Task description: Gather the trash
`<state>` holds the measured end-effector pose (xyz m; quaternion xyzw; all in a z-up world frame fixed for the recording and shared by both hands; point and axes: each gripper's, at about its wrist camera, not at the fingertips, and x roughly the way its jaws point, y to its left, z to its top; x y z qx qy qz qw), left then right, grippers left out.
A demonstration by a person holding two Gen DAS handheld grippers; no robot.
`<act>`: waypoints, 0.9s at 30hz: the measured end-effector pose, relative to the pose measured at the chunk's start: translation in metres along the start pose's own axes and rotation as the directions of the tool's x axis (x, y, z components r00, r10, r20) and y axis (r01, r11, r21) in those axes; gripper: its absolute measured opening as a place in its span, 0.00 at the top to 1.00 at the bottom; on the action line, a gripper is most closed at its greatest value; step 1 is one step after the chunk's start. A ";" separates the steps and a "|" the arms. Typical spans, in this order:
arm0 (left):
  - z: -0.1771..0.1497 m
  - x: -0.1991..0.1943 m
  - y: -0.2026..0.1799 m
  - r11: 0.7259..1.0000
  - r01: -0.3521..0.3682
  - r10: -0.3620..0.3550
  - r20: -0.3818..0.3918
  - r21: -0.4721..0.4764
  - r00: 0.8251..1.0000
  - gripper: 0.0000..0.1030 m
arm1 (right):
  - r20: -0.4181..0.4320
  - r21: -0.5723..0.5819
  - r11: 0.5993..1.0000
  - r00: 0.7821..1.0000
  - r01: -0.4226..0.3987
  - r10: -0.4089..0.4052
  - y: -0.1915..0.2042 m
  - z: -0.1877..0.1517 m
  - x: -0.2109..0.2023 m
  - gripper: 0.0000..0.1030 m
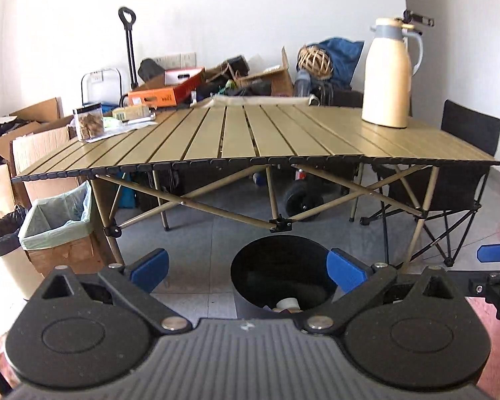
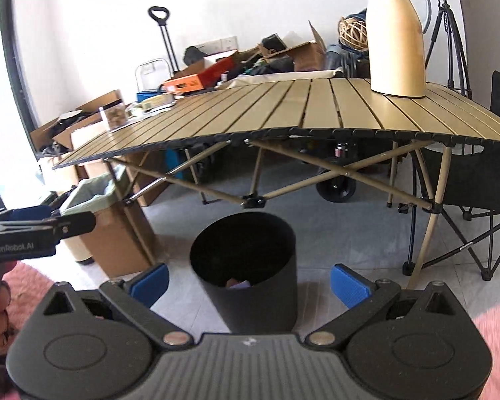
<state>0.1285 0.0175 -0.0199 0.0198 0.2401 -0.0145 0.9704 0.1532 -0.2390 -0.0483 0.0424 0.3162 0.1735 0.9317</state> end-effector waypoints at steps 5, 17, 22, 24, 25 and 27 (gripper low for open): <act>-0.019 -0.032 0.005 1.000 -0.010 0.011 0.069 -0.019 0.998 0.00 | 0.034 -0.033 0.999 0.999 0.003 -0.002 0.013 -0.020 -0.027 0.00; -0.026 -0.061 0.007 0.999 -0.005 0.009 0.107 -0.040 0.994 0.00 | 0.091 -0.041 0.999 0.996 0.011 -0.007 0.022 -0.040 -0.061 0.00; -0.028 -0.066 0.006 0.999 -0.003 0.008 0.120 -0.039 0.993 0.00 | 0.107 -0.053 0.999 0.994 0.011 -0.005 0.025 -0.041 -0.068 0.00; -0.028 -0.068 0.007 0.999 -0.003 0.008 0.122 -0.039 0.993 0.00 | 0.111 -0.055 0.998 0.994 0.010 -0.004 0.026 -0.041 -0.069 0.00; -0.028 -0.069 0.007 0.999 -0.003 0.008 0.123 -0.039 0.992 0.00 | 0.113 -0.055 0.998 0.994 0.010 -0.004 0.026 -0.041 -0.070 0.00; -0.028 -0.070 0.007 0.999 -0.003 0.007 0.126 -0.037 0.992 0.00 | 0.115 -0.055 0.998 0.993 0.009 -0.003 0.026 -0.041 -0.072 0.00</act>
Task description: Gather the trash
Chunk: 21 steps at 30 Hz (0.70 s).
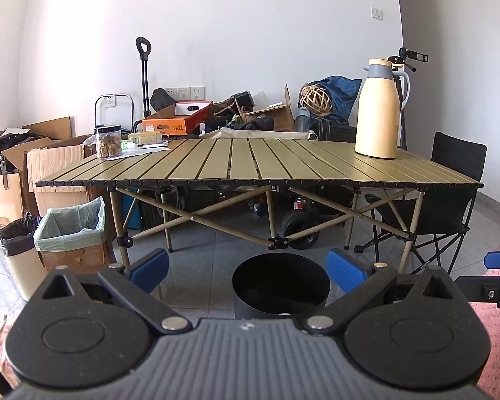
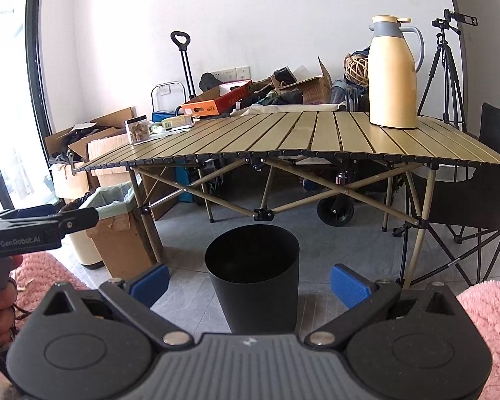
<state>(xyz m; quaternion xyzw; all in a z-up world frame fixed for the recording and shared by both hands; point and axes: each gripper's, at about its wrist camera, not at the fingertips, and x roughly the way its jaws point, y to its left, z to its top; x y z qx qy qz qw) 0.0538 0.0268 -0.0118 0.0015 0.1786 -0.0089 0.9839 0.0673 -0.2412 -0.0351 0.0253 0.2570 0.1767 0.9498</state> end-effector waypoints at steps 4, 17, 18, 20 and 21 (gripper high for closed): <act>0.000 0.000 0.000 1.000 0.001 -0.001 0.000 0.000 1.000 0.00 | 0.001 -0.005 1.000 1.000 -0.001 0.001 0.001 0.000 -0.001 0.00; 0.000 -0.001 -0.001 1.000 -0.002 0.002 -0.002 0.003 1.000 0.00 | -0.003 -0.004 1.000 1.000 0.000 0.000 0.001 0.000 -0.001 0.00; 0.000 0.000 0.000 1.000 -0.002 0.002 -0.002 0.003 1.000 0.00 | -0.004 -0.003 1.000 1.000 0.000 0.000 0.001 0.000 -0.001 0.00; 0.000 0.000 0.000 1.000 -0.001 0.001 -0.002 0.003 1.000 0.00 | -0.005 -0.003 1.000 1.000 0.000 0.000 0.002 -0.001 0.000 0.00; 0.000 0.000 -0.001 1.000 -0.003 0.003 -0.002 0.004 1.000 0.00 | -0.005 -0.003 1.000 1.000 0.000 0.000 0.002 -0.001 0.000 0.00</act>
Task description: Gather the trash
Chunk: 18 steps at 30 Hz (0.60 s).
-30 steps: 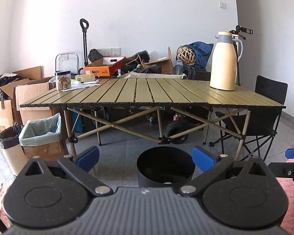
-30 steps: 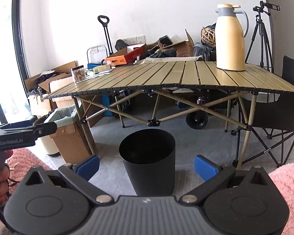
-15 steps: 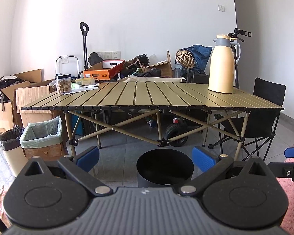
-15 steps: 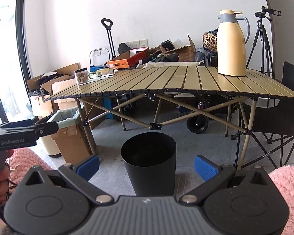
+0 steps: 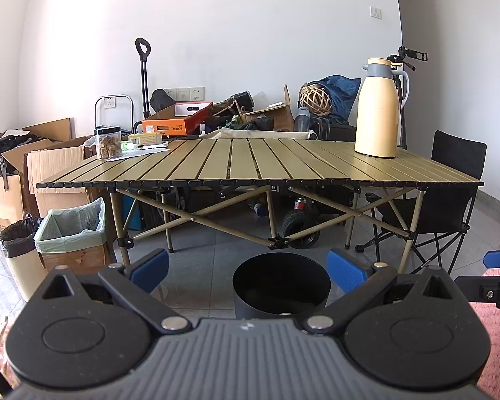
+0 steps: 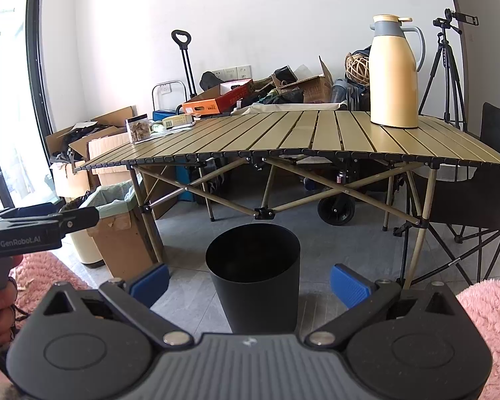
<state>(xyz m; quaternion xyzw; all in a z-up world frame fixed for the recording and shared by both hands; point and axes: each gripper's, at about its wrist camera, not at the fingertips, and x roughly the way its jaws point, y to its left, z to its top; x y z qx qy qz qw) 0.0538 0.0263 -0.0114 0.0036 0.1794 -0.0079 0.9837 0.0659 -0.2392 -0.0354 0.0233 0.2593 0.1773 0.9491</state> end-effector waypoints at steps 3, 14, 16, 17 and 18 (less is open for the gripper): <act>0.000 0.000 0.001 1.000 0.001 -0.001 0.003 0.001 1.000 0.00 | 0.000 -0.001 1.000 1.000 0.000 0.000 0.001 0.000 0.000 0.00; 0.002 -0.001 0.002 1.000 0.000 0.000 0.009 0.005 1.000 0.00 | 0.001 -0.001 1.000 1.000 0.001 -0.001 0.001 0.000 0.000 0.00; 0.003 -0.002 0.002 1.000 0.003 -0.003 0.014 0.008 1.000 0.00 | 0.001 -0.002 1.000 1.000 0.000 0.000 0.001 0.000 0.000 0.00; 0.002 -0.002 0.002 1.000 0.005 -0.005 0.015 0.009 1.000 0.00 | 0.000 -0.001 1.000 1.000 0.000 0.000 0.001 0.000 0.000 0.00; 0.002 -0.002 0.002 1.000 0.003 -0.004 0.015 0.010 1.000 0.00 | 0.000 -0.001 1.000 1.000 0.000 0.000 0.001 0.000 0.000 0.00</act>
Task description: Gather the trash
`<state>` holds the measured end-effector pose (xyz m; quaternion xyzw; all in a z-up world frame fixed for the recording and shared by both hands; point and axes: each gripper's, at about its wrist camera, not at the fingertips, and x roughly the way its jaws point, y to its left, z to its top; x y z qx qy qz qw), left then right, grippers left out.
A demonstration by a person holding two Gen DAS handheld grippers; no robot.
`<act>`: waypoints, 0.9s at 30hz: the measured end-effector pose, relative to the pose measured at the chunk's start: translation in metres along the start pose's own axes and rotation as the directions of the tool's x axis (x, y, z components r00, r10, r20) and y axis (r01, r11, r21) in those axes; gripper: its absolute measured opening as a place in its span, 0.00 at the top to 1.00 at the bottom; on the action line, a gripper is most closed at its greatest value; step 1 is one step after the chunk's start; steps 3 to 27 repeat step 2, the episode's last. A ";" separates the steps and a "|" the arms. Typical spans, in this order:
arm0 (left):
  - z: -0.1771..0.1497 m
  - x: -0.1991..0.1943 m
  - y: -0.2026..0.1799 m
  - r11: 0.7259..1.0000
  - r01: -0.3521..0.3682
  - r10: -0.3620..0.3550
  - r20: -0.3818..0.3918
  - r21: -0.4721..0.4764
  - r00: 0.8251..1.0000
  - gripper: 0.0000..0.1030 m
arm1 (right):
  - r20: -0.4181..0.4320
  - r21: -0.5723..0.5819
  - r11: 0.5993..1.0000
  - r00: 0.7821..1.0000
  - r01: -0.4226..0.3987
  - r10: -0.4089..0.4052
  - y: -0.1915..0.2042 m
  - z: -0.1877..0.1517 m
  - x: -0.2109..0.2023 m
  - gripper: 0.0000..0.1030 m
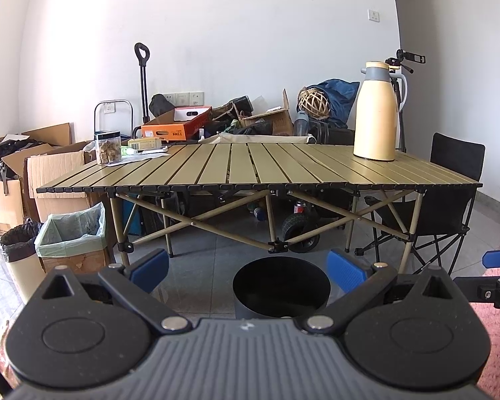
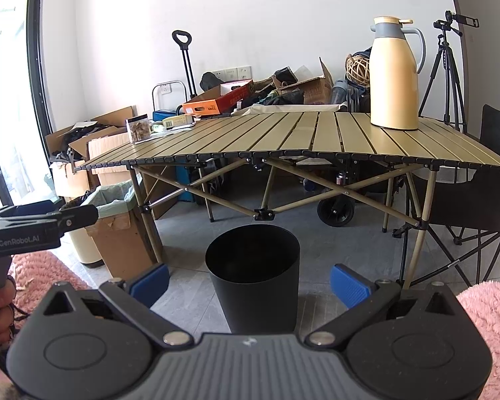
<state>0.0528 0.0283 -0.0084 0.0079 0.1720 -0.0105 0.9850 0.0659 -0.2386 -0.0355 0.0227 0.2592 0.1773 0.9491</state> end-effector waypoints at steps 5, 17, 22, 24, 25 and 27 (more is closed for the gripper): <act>0.000 0.000 0.000 1.000 -0.001 0.001 0.000 0.000 1.000 0.00 | 0.000 0.000 1.000 1.000 0.000 0.000 0.000 0.000 0.000 0.00; 0.000 0.000 0.000 1.000 -0.001 0.001 0.000 0.000 1.000 0.00 | 0.000 0.000 1.000 1.000 0.000 0.000 0.000 0.000 0.000 0.00; 0.000 0.000 0.000 1.000 -0.001 0.001 0.000 0.000 1.000 0.00 | 0.000 0.000 1.000 1.000 0.000 0.000 0.000 0.000 0.000 0.00; 0.000 0.000 0.000 1.000 -0.001 0.001 0.000 0.000 1.000 0.00 | 0.000 0.000 1.000 1.000 0.000 0.000 0.000 0.000 0.000 0.00; 0.000 0.000 0.000 1.000 -0.001 0.001 0.000 0.000 1.000 0.00 | 0.000 0.000 1.000 1.000 0.000 0.000 0.000 0.000 0.000 0.00; 0.000 0.000 0.000 1.000 -0.001 0.001 0.000 0.000 1.000 0.00 | 0.000 0.000 1.000 1.000 0.000 0.000 0.000 0.000 0.000 0.00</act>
